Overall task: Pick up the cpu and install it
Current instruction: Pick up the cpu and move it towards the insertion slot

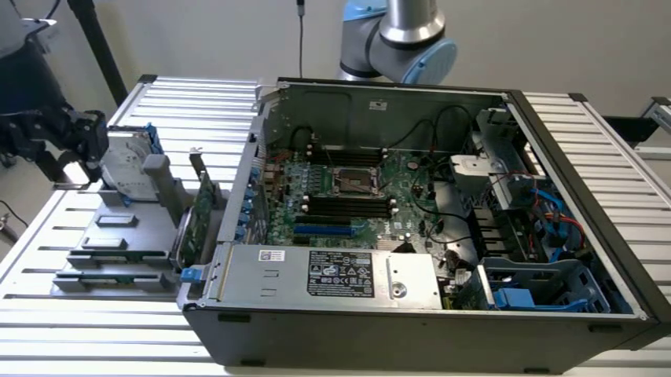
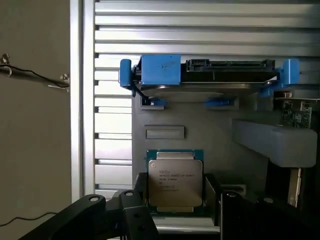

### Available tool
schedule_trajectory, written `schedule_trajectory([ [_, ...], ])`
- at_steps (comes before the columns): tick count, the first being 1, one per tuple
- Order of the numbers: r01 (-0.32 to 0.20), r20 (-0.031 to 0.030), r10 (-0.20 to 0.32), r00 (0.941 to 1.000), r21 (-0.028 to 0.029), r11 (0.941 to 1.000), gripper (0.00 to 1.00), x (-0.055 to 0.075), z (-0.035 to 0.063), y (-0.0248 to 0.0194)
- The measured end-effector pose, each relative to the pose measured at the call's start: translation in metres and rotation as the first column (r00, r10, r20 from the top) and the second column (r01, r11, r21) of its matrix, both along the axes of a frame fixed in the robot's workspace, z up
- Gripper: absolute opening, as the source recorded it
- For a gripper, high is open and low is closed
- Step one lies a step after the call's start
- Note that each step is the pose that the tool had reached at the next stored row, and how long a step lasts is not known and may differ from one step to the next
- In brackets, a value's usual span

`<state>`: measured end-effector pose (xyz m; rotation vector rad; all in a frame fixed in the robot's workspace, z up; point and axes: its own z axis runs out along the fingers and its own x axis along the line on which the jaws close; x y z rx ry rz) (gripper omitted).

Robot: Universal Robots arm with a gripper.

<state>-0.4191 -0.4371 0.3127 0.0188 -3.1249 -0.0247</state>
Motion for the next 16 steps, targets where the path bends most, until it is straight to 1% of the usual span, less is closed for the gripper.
schedule_trajectory([
  [9, -0.031, -0.0014, 0.031, 0.9995, 0.0144, 0.9994, 0.54, 0.022, 0.0408, -0.0001],
  [11, -0.036, -0.0022, 0.036, 0.9993, 0.0184, 0.9992, 0.54, 0.029, 0.0489, 0.0],
  [13, -0.036, -0.0029, 0.036, 0.9993, 0.0218, 0.9991, 0.54, 0.038, 0.0513, 0.0],
  [16, -0.036, -0.0036, 0.036, 0.9993, 0.0252, 0.999, 0.54, 0.052, 0.0531, -0.0001],
])
